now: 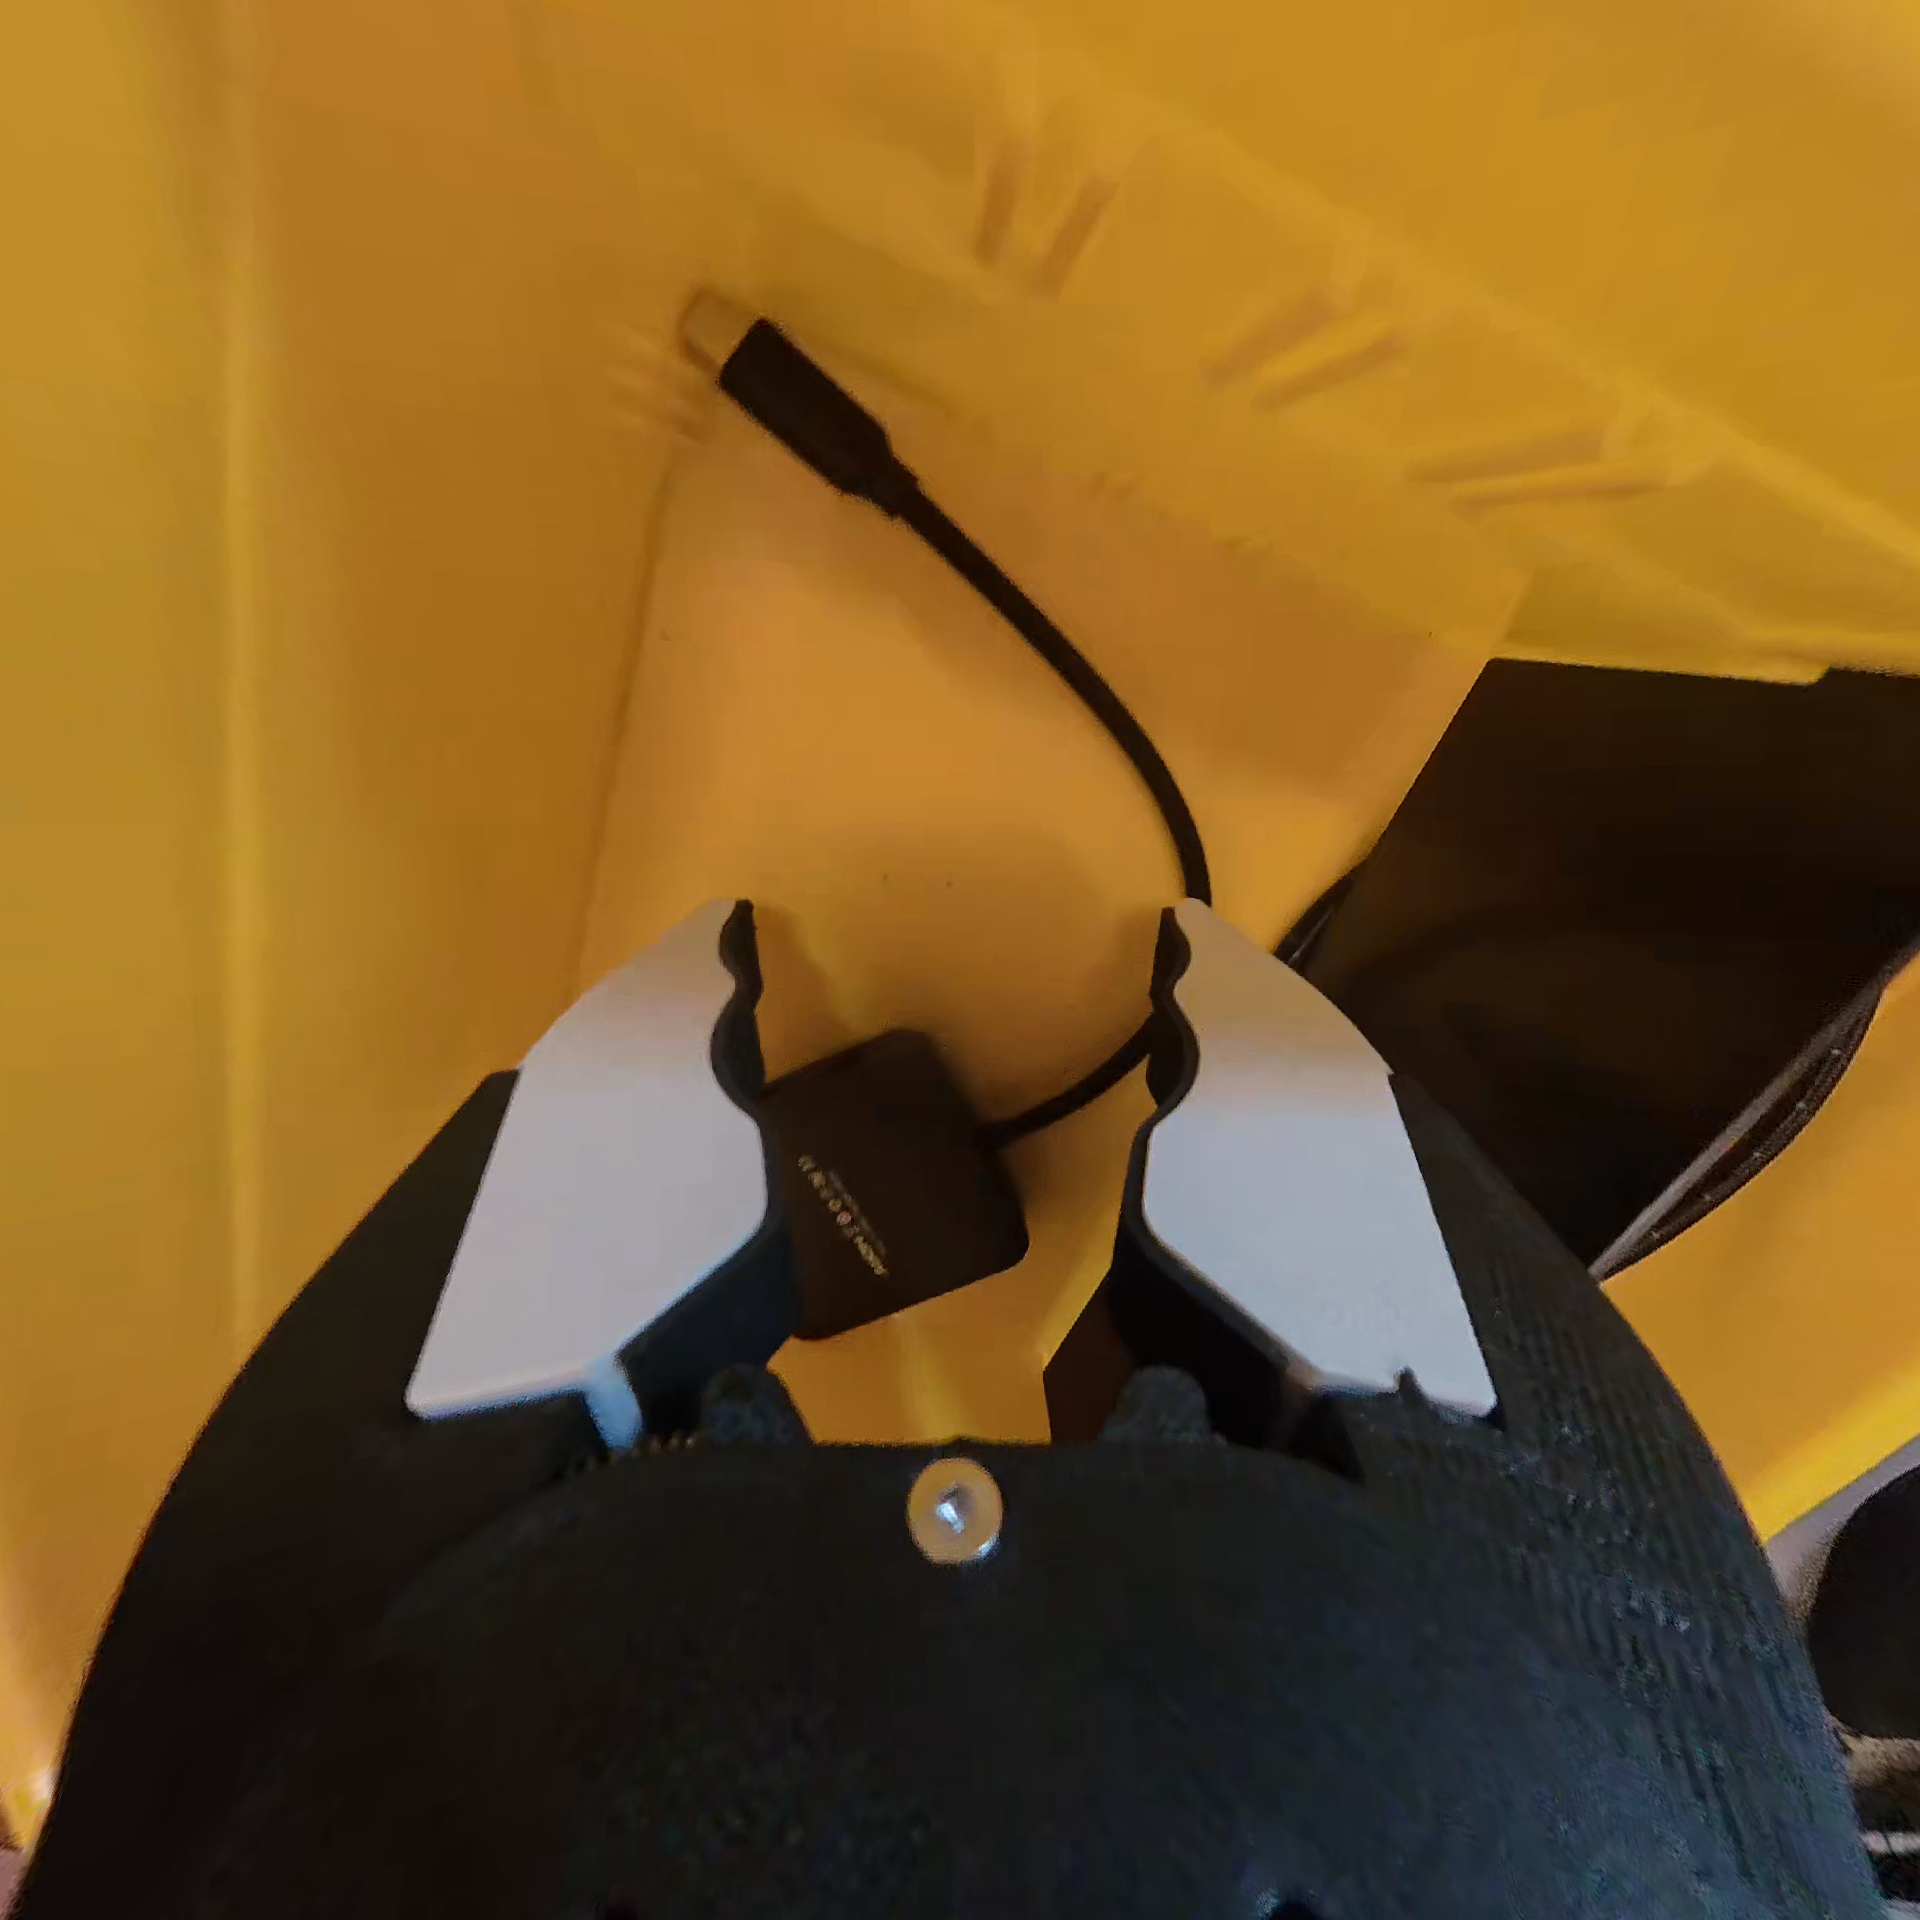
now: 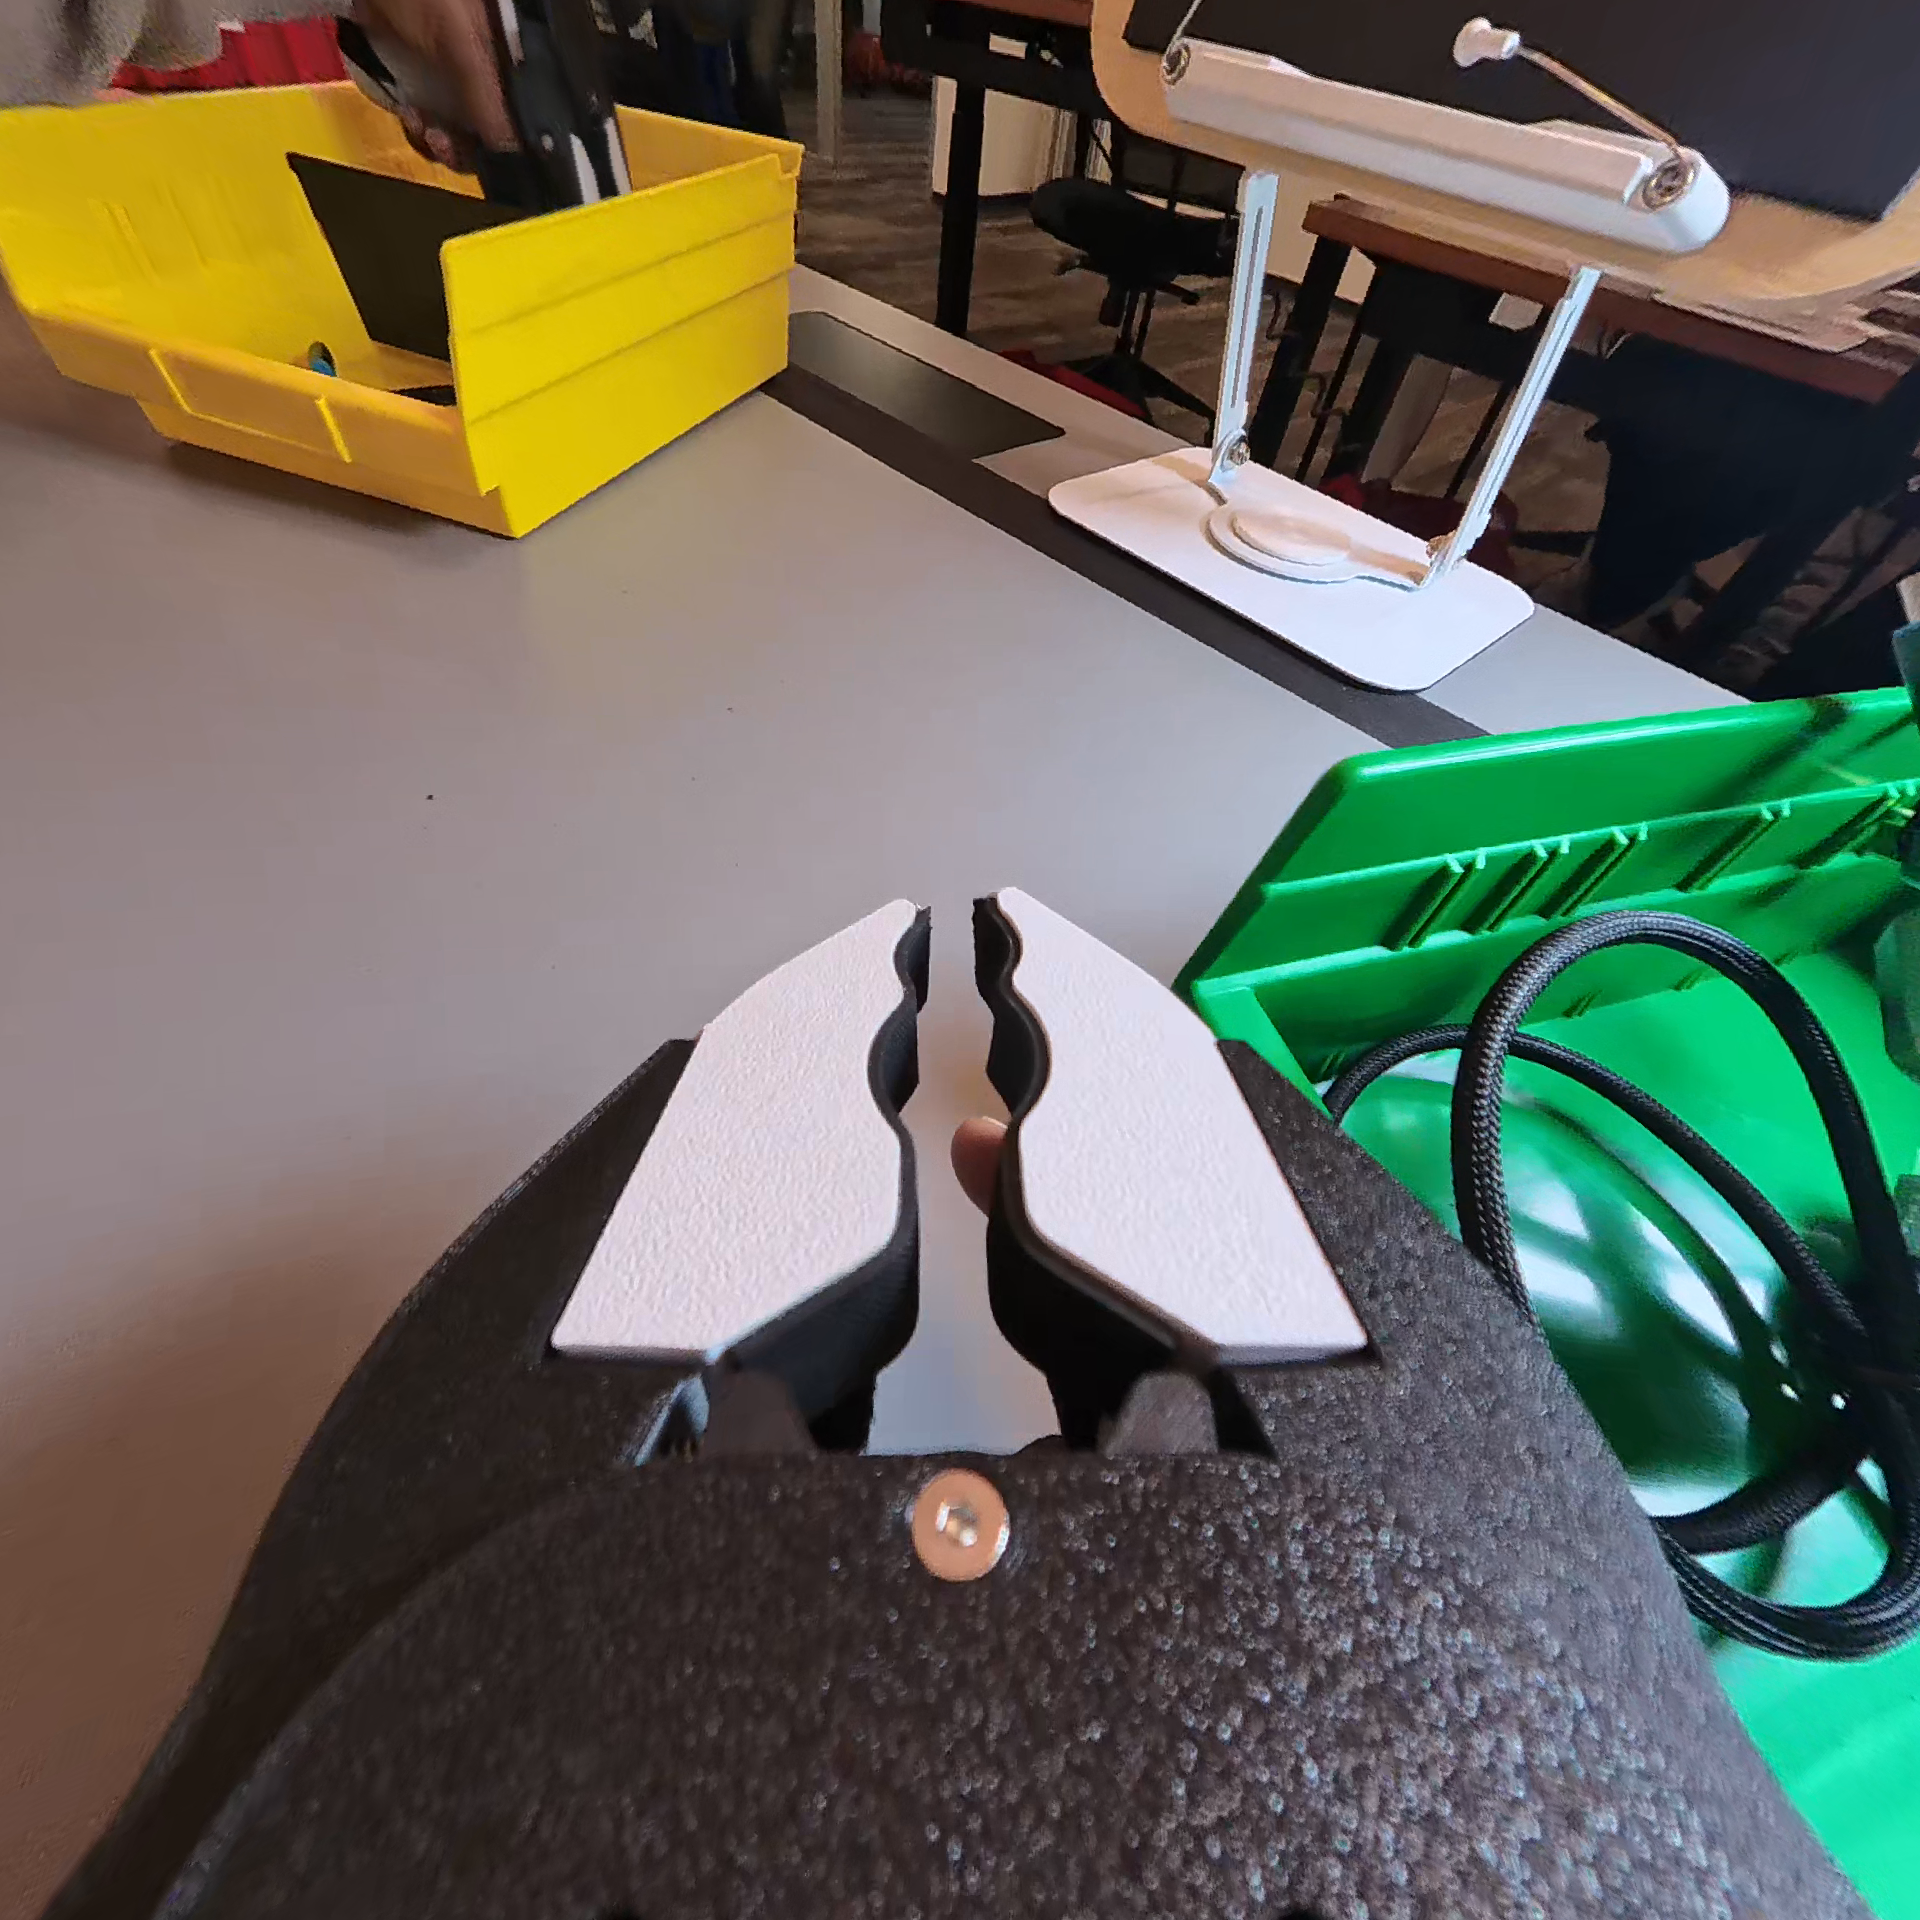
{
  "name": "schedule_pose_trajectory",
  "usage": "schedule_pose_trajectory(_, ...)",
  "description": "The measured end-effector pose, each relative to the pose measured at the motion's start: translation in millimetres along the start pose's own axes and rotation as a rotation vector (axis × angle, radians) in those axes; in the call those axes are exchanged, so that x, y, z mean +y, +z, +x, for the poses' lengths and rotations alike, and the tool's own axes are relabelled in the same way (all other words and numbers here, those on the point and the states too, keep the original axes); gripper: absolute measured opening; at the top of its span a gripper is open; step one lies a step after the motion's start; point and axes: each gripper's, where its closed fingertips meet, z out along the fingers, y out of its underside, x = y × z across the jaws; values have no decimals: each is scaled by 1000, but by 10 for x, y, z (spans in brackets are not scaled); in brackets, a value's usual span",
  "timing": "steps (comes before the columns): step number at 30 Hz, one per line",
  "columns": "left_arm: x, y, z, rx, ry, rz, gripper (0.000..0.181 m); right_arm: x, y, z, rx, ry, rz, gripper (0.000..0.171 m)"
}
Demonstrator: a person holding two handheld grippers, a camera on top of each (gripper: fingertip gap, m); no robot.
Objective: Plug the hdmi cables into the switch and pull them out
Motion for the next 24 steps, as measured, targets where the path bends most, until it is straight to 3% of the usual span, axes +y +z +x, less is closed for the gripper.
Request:
schedule_pose_trajectory(4, 1, 70, 4, -36, 49, -63, 73, 6, -17, -2, 6, -11, -2, 8)
schedule_pose_trajectory(7, 209, -17, -91, -96, 130, -188, 74, 2, -46, -12, 8, -21, 0, 8)
schedule_pose_trajectory(13, 631, -82, -246, -77, 50, -348, 76, -9, -54, 3, -2, -4, 6, 8)
schedule_pose_trajectory(16, 736, 27, -251, -37, -23, -379, 86, -8, -66, 9, 2, -9, 6, 8)
schedule_pose_trajectory(19, 734, 16, -256, -33, -42, -377, 79, 16, -86, 13, 2, -7, 0, 8)
schedule_pose_trajectory(24, 657, 1, -206, -54, 95, -305, 76, 4, -149, 37, 22, -36, 6, 8)
